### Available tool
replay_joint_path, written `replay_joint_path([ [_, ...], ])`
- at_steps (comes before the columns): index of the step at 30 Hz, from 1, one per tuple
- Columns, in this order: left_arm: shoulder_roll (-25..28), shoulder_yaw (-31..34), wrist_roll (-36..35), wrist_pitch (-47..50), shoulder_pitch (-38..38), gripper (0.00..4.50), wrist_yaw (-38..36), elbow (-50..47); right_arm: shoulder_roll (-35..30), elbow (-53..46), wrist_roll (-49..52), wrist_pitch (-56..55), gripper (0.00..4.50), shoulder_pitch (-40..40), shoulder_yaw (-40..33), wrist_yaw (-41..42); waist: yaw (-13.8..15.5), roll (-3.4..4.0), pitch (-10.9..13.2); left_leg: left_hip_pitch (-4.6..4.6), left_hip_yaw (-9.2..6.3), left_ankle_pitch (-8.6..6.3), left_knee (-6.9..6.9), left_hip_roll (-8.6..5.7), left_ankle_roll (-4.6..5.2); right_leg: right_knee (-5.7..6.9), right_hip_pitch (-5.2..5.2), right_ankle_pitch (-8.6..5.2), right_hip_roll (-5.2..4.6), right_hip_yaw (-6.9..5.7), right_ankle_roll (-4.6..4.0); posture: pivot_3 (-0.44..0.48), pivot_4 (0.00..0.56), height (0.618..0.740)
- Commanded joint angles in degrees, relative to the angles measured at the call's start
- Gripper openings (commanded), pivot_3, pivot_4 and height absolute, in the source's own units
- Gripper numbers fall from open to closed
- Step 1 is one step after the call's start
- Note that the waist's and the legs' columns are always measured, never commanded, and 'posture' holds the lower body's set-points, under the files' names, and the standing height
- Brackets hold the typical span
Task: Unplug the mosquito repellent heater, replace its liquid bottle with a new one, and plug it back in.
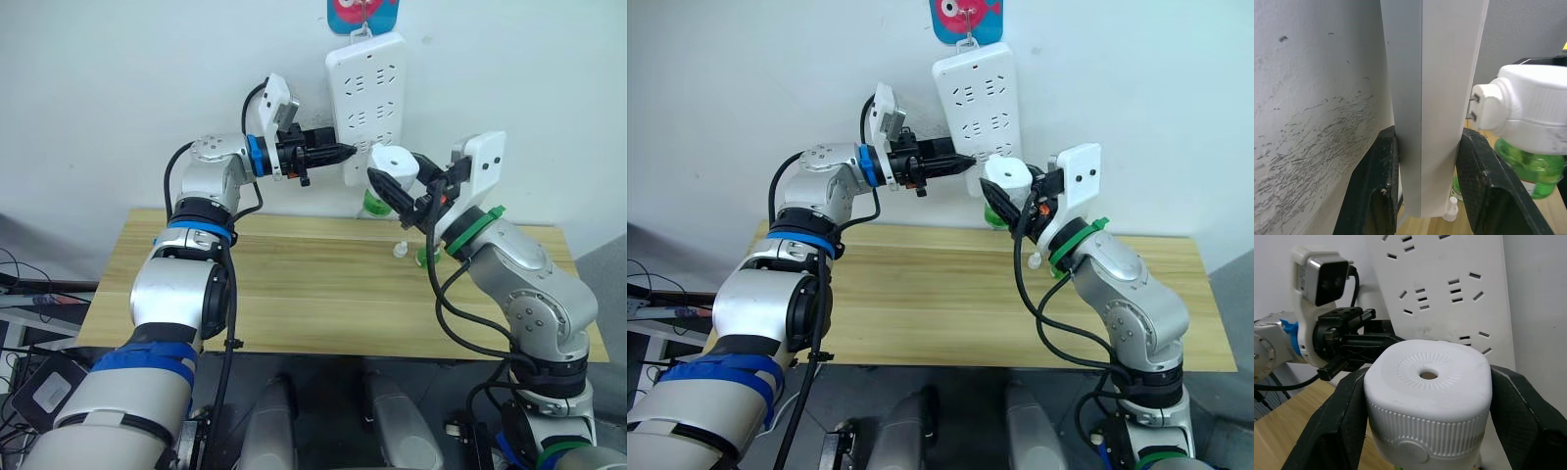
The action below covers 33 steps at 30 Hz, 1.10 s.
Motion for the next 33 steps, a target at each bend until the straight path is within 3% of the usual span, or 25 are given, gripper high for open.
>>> replay_joint_path([
  [1,0.7,0.5,-0.7,0.0,0.0,1.28,-0.8,-2.6,-0.2,-1.9,0.0,-1.4,3.12,-0.9,-1.5,0.4,0.0,0.00,0.0,0.00,0.00,0.00,0.00,0.00,0.00,0.00,0.00,0.00,0.00,0.00,0.00,-0.153,0.274,0.740],
  [33,0.9,0.2,-0.5,0.2,0.9,1.28,-0.3,-4.0,-0.3,-1.0,-0.3,-1.9,3.12,-4.3,-2.3,1.8,0.0,0.00,0.0,0.00,0.02,0.00,0.00,0.01,0.00,0.02,-0.02,0.00,0.01,0.02,0.00,-0.142,0.287,0.740],
])
